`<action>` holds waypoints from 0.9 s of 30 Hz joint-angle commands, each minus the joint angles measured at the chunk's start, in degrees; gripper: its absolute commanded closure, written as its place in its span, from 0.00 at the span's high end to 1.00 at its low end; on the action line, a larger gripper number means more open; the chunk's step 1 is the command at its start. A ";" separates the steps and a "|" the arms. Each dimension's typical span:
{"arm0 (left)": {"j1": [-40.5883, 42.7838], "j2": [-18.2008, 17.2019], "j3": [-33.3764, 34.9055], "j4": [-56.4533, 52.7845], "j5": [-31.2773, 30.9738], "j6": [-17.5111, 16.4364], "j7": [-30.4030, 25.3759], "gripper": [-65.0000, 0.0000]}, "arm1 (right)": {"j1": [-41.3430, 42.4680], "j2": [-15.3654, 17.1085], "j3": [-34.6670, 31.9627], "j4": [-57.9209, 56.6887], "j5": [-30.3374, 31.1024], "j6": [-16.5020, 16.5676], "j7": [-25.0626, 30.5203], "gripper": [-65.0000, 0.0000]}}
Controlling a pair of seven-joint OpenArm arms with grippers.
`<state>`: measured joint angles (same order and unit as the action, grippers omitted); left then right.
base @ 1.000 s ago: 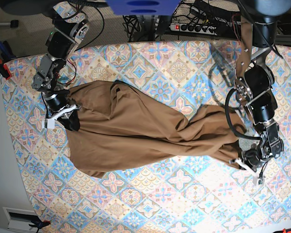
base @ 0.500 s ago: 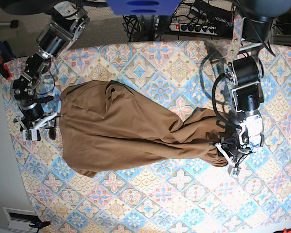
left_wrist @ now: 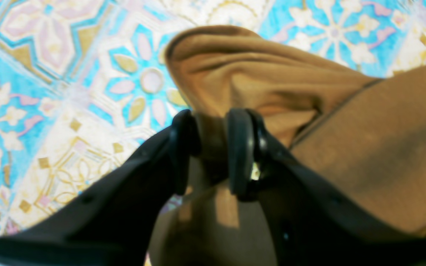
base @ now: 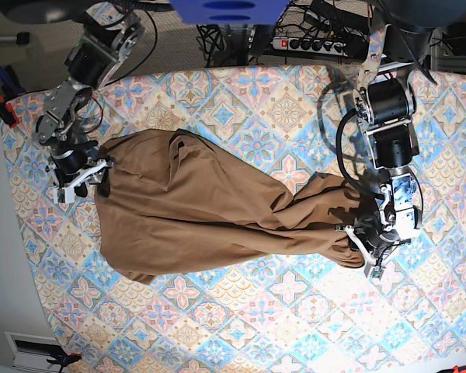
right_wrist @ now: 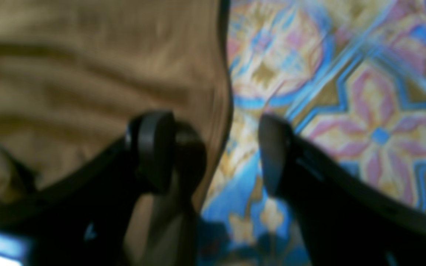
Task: Layout the t-shirt on the table in an organized manner, then fold the t-shirt properly
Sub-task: 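Hold both shirt ends and stretch the shirt lengthwise between grippers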
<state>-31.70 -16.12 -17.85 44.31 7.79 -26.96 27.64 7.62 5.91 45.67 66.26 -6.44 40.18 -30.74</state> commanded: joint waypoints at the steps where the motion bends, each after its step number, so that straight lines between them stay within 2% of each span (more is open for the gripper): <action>1: -1.83 -0.80 1.01 1.18 -0.36 0.02 -0.96 0.26 | 0.51 0.02 -0.18 -1.34 -1.43 -0.18 -2.45 0.54; 6: -1.83 -0.80 5.32 1.18 -0.36 0.02 -0.87 0.26 | 0.51 0.02 -0.18 -6.00 -1.43 -0.18 -2.53 0.54; 12: -1.83 -0.80 11.30 1.18 -0.36 -0.25 -0.87 0.26 | 0.51 -0.07 -0.44 -6.35 -1.43 -0.18 -2.97 0.53; 15: -1.83 -0.54 12.79 1.18 -0.63 -4.56 -0.87 0.20 | 0.43 -0.07 -0.62 -6.35 -1.52 -0.18 -2.97 0.41; 17: -1.83 -0.45 12.79 1.18 -0.72 -6.93 -0.87 0.10 | 0.34 -0.07 -0.88 -6.35 -1.61 -0.18 -3.06 0.28; 19: -1.83 -0.36 12.79 1.09 -0.72 -7.37 -0.87 0.00 | 0.25 -0.07 -2.99 -6.35 -1.69 -0.18 -3.06 0.16; 21: -1.83 -0.36 12.79 1.09 -0.72 -7.37 -0.87 0.00 | 0.16 -0.07 -6.68 -5.91 -1.69 -0.18 -3.06 0.03; 22: -1.83 -0.36 12.79 1.09 -0.72 -7.37 -0.87 0.00 | 0.16 -0.07 -8.35 -5.82 -1.69 -0.18 -3.06 0.00; 24: -1.83 -0.36 12.79 1.09 -0.54 -7.37 -0.78 0.00 | 0.16 -0.07 -9.76 -5.82 -1.69 -0.18 -3.59 0.00; 27: -2.36 -0.36 12.62 1.18 -0.89 -7.37 1.59 0.00 | 0.16 -0.07 -7.38 -5.82 -1.69 -0.18 -5.08 0.00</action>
<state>-32.12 -16.16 -5.04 44.34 7.33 -34.33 29.67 8.75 5.61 38.39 61.06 -3.25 40.32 -29.21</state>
